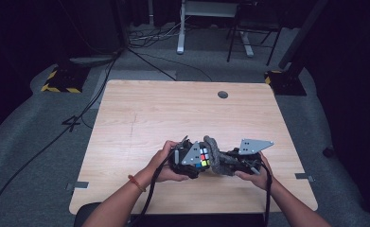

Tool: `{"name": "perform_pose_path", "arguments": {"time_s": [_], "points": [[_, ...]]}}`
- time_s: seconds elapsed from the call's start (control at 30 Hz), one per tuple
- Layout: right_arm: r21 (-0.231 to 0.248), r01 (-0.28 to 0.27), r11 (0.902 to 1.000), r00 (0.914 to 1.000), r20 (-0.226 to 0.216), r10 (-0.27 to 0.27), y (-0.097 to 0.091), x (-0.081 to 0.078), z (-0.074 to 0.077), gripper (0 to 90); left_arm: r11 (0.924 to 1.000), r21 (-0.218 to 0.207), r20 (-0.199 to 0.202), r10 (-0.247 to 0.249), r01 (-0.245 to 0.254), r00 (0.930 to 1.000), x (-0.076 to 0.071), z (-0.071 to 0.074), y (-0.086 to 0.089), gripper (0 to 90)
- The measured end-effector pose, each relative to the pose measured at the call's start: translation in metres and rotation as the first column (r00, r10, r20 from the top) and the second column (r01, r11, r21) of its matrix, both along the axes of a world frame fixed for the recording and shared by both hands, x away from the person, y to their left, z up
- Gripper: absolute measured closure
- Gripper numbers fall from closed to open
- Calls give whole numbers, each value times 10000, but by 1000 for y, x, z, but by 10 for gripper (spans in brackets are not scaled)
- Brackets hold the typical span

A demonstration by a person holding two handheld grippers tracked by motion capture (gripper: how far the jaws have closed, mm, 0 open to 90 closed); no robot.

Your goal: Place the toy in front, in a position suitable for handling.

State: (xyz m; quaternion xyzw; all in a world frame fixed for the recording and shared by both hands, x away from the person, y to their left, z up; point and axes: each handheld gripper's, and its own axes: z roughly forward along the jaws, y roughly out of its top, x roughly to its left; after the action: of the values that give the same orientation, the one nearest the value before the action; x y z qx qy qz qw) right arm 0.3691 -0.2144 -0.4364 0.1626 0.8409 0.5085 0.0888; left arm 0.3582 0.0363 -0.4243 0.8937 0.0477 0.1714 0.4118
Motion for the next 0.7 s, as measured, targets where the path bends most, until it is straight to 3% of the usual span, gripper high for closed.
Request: {"name": "perform_pose_path", "arguments": {"time_s": [0.7], "points": [[-1239,192,9921,9998,-75,-203,6,3,-9,753,9986,-509,64,-167,170,9998,-3,10,4,332]]}}
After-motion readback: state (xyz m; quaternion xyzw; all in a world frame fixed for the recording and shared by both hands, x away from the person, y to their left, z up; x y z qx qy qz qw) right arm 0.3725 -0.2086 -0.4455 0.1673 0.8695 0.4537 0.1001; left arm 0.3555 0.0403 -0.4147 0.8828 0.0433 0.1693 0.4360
